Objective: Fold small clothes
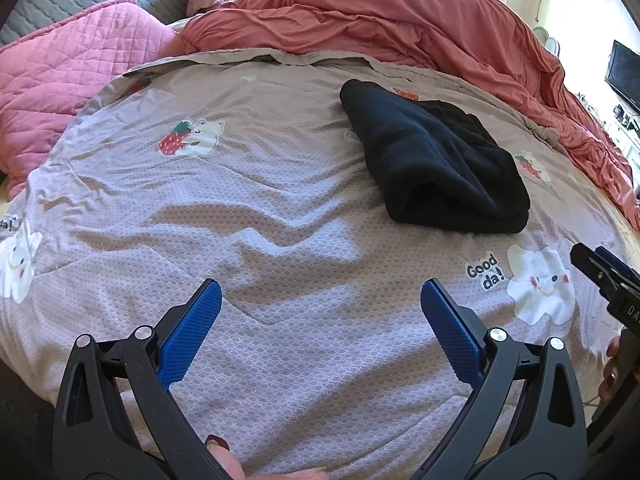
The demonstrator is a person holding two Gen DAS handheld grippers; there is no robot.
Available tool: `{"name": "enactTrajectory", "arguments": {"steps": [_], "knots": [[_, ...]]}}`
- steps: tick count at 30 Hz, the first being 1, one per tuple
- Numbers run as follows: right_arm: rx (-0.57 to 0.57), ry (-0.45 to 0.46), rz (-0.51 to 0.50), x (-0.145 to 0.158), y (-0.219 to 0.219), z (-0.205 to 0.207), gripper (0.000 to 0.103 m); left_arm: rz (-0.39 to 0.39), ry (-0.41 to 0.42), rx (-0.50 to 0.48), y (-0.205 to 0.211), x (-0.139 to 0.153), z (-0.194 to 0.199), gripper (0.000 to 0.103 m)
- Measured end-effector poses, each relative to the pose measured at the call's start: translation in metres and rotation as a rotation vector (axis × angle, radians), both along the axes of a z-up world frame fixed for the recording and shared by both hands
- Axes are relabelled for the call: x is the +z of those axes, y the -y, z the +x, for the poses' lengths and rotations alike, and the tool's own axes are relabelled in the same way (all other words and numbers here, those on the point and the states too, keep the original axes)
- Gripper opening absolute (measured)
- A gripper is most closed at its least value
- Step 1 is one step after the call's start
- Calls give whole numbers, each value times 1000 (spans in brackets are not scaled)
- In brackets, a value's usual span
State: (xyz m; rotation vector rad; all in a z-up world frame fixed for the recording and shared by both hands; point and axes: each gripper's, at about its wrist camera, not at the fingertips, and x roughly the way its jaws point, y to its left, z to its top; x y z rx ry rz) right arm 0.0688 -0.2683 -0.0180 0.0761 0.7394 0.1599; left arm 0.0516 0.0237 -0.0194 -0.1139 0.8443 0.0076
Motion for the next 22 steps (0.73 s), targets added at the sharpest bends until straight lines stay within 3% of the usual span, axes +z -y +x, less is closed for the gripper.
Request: {"name": "enactTrajectory", "arguments": {"steps": [6,11,15,21,22], "knots": [[-127,-9,-11,3,38,-9,98,39,-11,24,0,0,-1,94],[-346,-40,-51,-2,104,-29,98,-29,-23,61,-31,4,3,94],[-695,-89,-87,-16,203,-73,98,-75,-33,186,-100,18,17,94],[-1282,-147,-149,-48,351,-178,98,78,-35,426,-224,32,33,94],[-1282,-147,-149,-48,351,-178,98,98,-47,468,-247,31,35,94]]}}
